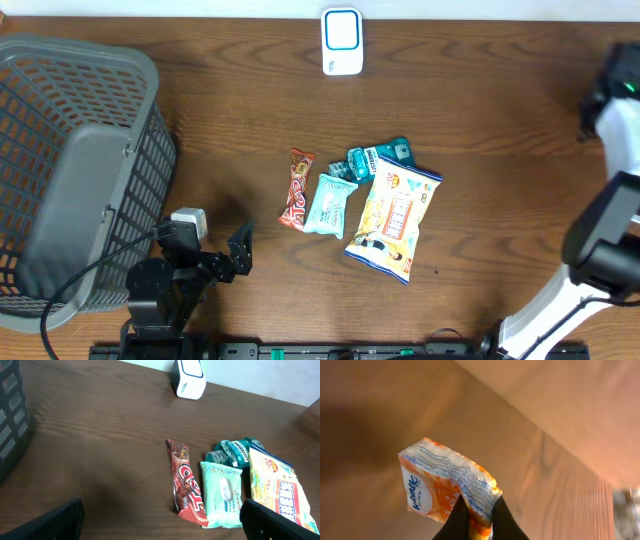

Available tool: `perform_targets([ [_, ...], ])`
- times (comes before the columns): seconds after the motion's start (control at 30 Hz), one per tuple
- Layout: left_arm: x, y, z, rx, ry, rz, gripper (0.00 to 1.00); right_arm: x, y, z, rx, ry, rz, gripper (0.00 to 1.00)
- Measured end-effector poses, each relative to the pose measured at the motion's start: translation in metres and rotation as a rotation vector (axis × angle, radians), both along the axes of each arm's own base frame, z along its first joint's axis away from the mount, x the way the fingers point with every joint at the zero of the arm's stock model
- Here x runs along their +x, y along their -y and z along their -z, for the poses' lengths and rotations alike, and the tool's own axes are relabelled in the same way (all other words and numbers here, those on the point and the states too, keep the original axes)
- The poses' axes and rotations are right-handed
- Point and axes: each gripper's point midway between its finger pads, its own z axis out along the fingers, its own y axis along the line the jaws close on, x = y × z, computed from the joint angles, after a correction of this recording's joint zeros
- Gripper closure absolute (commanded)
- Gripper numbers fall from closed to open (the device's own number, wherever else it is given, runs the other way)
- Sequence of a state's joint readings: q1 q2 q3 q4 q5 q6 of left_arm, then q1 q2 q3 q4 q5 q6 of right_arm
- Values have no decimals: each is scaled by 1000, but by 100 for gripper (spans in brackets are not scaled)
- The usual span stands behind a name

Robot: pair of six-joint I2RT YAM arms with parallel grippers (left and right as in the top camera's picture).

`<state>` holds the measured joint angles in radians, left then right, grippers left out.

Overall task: Scan the item barcode
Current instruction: 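Carry the scanned Kleenex pack rightward off the table edge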

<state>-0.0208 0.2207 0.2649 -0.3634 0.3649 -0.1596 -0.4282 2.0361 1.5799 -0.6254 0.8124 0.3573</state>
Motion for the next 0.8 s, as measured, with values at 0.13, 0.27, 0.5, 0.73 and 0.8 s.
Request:
perform_targets([
  [0.13,0,0,0,0,0,0,1,-48,34,39,65,20,126,95],
  [0.27,0,0,0,0,0,0,1,-84,58,59,116,38,218,10],
  [0.5,0,0,0,0,0,0,1,-71,55,47,218,169,164,1],
  [0.73,0,0,0,0,0,0,1,-23,0,-62,347,553,-47,1],
  [0.8,0,0,0,0,0,0,1,-17,-38,-92,440,627,-122,1],
])
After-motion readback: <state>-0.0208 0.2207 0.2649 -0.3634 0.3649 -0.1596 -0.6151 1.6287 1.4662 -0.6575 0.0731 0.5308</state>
